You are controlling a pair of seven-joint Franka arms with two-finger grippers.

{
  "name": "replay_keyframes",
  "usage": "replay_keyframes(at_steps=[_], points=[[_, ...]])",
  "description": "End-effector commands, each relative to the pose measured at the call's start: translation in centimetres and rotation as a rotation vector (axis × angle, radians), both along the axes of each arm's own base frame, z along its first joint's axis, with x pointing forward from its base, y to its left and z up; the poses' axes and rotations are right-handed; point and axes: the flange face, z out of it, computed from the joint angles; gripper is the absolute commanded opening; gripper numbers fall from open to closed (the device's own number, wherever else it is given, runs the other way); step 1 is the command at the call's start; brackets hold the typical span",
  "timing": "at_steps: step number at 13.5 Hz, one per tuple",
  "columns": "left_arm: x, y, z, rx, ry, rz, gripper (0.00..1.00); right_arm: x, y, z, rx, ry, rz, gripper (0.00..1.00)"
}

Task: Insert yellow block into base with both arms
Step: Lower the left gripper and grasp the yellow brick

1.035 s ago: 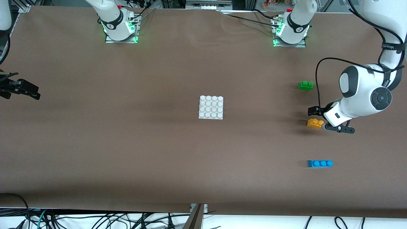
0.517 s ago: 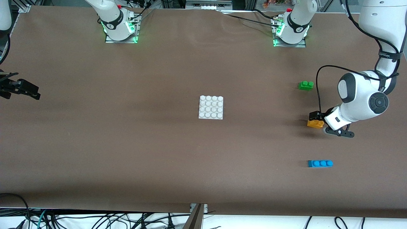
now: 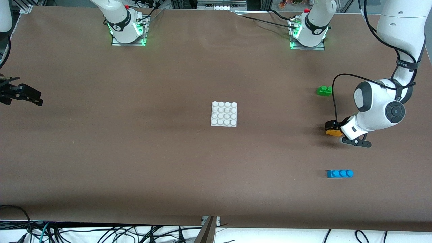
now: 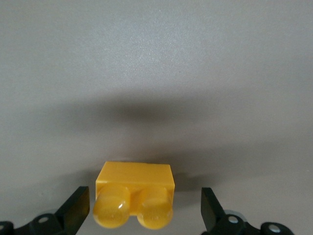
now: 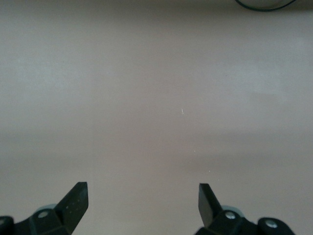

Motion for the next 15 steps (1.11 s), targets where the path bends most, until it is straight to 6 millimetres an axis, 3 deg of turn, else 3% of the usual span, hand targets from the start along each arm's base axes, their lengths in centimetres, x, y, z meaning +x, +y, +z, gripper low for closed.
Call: replay_keyframes(at_steps=[1,5,8,10,15], points=[[-0.2,0.05,-0.14,-0.025,-0.018,-0.01,1.0,0.09,-0.15,0.45,-0.001,0.001,0.007,1.0],[-0.23,0.13,-0.23,-0.029,-0.017,-0.004,0.99,0.09,-0.15,0.45,-0.001,0.0,0.005,1.0],[-0.27,0.13,-0.41,-0.03,-0.014,-0.004,0.89,0.1,-0.06,0.45,-0.001,0.0,0.007,1.0],[-0.35,0.48,-0.43,-0.03,-0.011,0.002,0.71,0.13,-0.06,0.36,-0.001,0.002,0.007,1.0],[-0.19,0.56,0.18,-0.032,-0.004,0.002,0.14,0.13,-0.06,0.36,-0.001,0.002,0.007,1.0]])
